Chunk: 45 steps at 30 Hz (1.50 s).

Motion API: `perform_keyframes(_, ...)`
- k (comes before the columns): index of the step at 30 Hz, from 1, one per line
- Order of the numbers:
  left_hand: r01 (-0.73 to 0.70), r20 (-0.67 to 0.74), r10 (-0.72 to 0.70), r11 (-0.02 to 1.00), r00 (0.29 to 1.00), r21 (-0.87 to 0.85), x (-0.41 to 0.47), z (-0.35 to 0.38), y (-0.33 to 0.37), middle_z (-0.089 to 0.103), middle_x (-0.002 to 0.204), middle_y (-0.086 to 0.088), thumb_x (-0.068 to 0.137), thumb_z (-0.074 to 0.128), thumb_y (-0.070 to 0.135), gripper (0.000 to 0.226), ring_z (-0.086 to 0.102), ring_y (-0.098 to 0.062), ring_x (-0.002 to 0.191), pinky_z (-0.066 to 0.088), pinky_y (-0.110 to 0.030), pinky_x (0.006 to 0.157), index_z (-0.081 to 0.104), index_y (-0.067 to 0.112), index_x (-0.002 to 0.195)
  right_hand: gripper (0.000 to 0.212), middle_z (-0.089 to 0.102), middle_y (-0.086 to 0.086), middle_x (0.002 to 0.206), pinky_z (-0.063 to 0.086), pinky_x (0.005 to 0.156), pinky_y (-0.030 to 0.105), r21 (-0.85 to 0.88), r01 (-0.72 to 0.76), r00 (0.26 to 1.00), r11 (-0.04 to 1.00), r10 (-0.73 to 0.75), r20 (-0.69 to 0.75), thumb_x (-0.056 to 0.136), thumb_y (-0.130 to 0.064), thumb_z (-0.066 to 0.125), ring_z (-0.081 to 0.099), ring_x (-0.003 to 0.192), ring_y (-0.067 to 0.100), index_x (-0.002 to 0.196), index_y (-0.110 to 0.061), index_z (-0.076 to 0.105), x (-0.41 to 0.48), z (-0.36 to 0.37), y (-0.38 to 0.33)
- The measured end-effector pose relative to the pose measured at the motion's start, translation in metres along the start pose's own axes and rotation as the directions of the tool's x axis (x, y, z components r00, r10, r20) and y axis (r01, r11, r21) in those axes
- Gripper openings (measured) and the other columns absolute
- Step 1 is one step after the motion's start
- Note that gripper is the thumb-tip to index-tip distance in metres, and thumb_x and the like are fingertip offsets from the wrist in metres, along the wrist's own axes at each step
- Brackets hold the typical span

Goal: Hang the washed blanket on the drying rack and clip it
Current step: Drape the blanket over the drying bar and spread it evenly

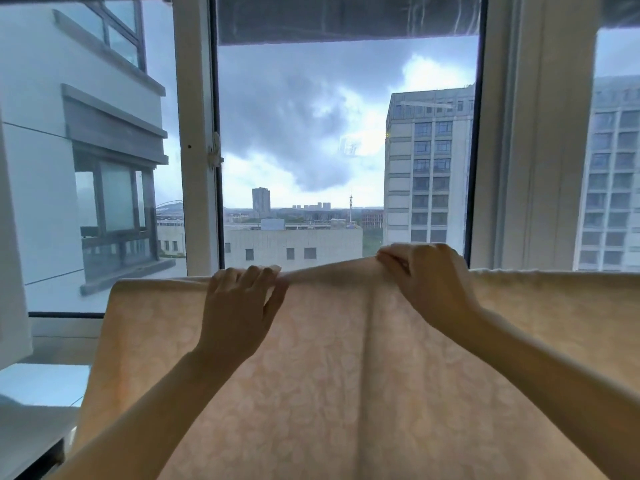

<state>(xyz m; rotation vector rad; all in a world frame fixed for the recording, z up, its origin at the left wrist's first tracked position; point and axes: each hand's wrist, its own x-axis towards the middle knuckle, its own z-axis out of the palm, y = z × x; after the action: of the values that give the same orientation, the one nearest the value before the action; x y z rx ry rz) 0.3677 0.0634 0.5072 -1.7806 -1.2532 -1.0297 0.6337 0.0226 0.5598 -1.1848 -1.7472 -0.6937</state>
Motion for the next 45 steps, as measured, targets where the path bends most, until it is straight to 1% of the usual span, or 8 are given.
perform_keyframes(5, 0.055, 0.050, -0.054, 0.998, 0.997, -0.020, 0.007, -0.002, 0.029, 0.068, 0.098, 0.000, 0.099, 0.021, 0.053, 0.056, 0.064, -0.024, 0.091, 0.044, -0.051, 0.095, 0.063, 0.018, 0.110, 0.032, 0.069, -0.005, 0.064, 0.055, 0.057, 0.031, 0.077, 0.025, 0.999, 0.997, -0.029, 0.043, 0.095, -0.040, 0.050, 0.061, 0.054, 0.007, 0.086, -0.018, 0.072, -0.010, 0.003, 0.013)
perform_keyframes(9, -0.078, -0.001, 0.079, 0.991, 0.997, -0.107, 0.013, 0.002, 0.070, 0.066, 0.103, 0.002, 0.100, 0.029, 0.050, 0.048, 0.060, -0.019, 0.085, 0.047, -0.041, 0.084, 0.056, 0.020, 0.125, 0.030, 0.069, -0.010, 0.068, 0.056, 0.058, 0.031, 0.053, 0.063, 0.997, 0.997, -0.065, 0.049, 0.097, -0.041, 0.047, 0.061, 0.055, 0.004, 0.092, -0.024, 0.071, -0.013, -0.001, 0.013)
perform_keyframes(13, -0.039, -0.089, 0.032, 0.996, 0.995, -0.083, 0.014, 0.009, 0.087, 0.064, 0.096, 0.004, 0.100, 0.031, 0.048, 0.042, 0.054, -0.020, 0.078, 0.043, -0.039, 0.079, 0.055, 0.022, 0.123, 0.028, 0.069, -0.010, 0.076, 0.055, 0.060, 0.031, -0.020, 0.111, 0.990, 0.994, -0.109, 0.090, 0.099, -0.035, 0.044, 0.063, 0.060, 0.009, 0.094, -0.023, 0.069, -0.019, -0.016, 0.024)
perform_keyframes(21, -0.025, -0.123, 0.017, 0.998, 0.992, -0.057, 0.014, 0.017, 0.084, 0.063, 0.092, 0.003, 0.099, 0.035, 0.049, 0.045, 0.052, -0.020, 0.078, 0.041, -0.038, 0.078, 0.060, 0.018, 0.119, 0.020, 0.071, -0.014, 0.097, 0.039, 0.077, 0.000, 0.186, -0.006, 0.989, 0.983, -0.022, 0.146, 0.095, -0.028, 0.056, 0.057, 0.079, -0.010, 0.106, -0.023, 0.071, -0.028, -0.038, 0.073)
perform_keyframes(27, -0.015, -0.138, 0.006, 0.998, 0.990, -0.065, 0.013, 0.016, 0.082, 0.063, 0.090, 0.000, 0.098, 0.035, 0.049, 0.046, 0.052, -0.020, 0.077, 0.041, -0.038, 0.077, 0.061, 0.016, 0.116, 0.014, 0.070, -0.011, 0.086, 0.051, 0.072, 0.014, 0.222, -0.053, 0.995, 0.974, 0.032, 0.100, 0.092, -0.027, 0.060, 0.062, 0.073, -0.002, 0.100, -0.021, 0.070, -0.028, -0.034, 0.068)
perform_keyframes(34, -0.068, -0.096, 0.065, 0.997, 0.993, -0.035, 0.011, 0.007, 0.082, 0.062, 0.089, -0.001, 0.096, 0.038, 0.047, 0.046, 0.053, -0.023, 0.075, 0.044, -0.041, 0.076, 0.058, 0.016, 0.123, 0.009, 0.059, -0.015, 0.074, 0.045, 0.063, 0.009, 0.220, -0.115, 0.993, 0.969, 0.119, -0.004, 0.097, -0.023, 0.052, 0.057, 0.066, -0.006, 0.091, -0.021, 0.059, -0.015, -0.049, 0.075)
perform_keyframes(39, -0.036, -0.042, 0.034, 0.998, 0.999, -0.055, 0.015, 0.002, 0.090, 0.064, 0.091, -0.002, 0.097, 0.032, 0.049, 0.048, 0.056, -0.025, 0.075, 0.046, -0.043, 0.078, 0.057, 0.016, 0.121, 0.016, 0.065, -0.009, 0.071, 0.055, 0.058, 0.025, 0.072, -0.095, 0.991, 0.993, 0.087, 0.100, 0.097, -0.031, 0.051, 0.060, 0.057, 0.002, 0.097, -0.019, 0.062, -0.028, -0.052, 0.082)
perform_keyframes(45, -0.082, -0.022, 0.080, 0.988, 0.997, -0.129, 0.024, 0.000, 0.116, 0.067, 0.104, -0.008, 0.092, 0.035, 0.045, 0.050, 0.065, -0.029, 0.092, 0.047, -0.056, 0.091, 0.061, 0.010, 0.116, 0.016, 0.064, -0.011, 0.072, 0.046, 0.055, 0.014, 0.051, -0.072, 0.996, 0.996, 0.069, 0.058, 0.097, -0.031, 0.051, 0.057, 0.056, -0.001, 0.098, -0.020, 0.062, -0.027, -0.055, 0.079)
